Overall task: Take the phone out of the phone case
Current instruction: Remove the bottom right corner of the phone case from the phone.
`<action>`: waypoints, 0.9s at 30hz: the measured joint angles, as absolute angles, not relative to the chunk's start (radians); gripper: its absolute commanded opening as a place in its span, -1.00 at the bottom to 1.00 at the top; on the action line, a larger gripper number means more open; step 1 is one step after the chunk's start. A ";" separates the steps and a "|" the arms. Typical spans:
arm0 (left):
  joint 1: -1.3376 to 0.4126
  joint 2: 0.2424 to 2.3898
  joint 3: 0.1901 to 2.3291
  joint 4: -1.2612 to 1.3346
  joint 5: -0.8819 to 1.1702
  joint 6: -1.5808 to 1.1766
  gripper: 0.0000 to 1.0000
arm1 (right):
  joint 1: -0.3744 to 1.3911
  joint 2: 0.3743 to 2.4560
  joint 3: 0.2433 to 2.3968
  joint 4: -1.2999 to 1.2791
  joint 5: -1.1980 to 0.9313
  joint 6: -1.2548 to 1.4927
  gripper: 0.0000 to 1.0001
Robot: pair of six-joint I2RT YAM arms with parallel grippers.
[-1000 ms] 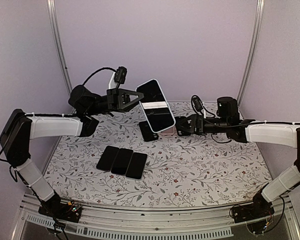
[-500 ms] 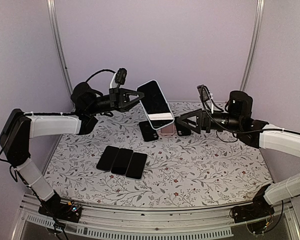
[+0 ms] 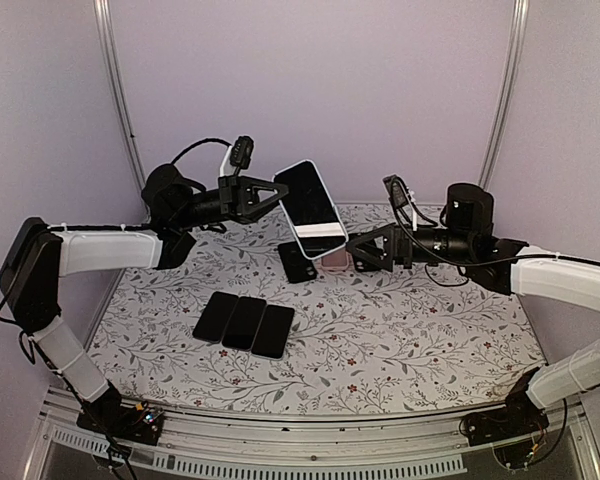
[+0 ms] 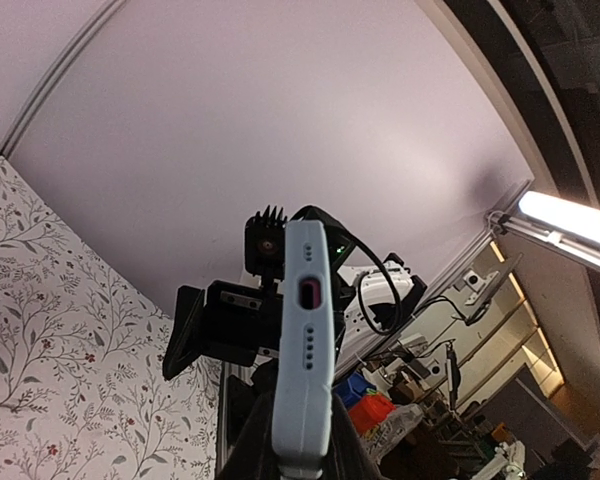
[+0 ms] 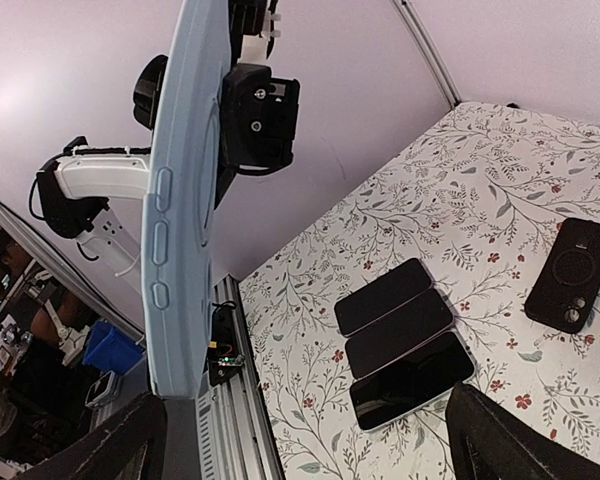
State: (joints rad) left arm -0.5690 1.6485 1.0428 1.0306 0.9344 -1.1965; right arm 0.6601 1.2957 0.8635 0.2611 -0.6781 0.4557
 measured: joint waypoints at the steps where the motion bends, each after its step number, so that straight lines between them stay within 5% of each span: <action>1: -0.568 1.649 1.043 1.030 0.934 -1.196 -1.00 | 0.660 1.300 0.869 0.253 -0.674 0.456 0.98; 27: -0.558 1.680 1.043 1.121 0.949 -1.216 -1.00 | 0.621 1.398 0.912 0.229 -0.717 0.528 0.97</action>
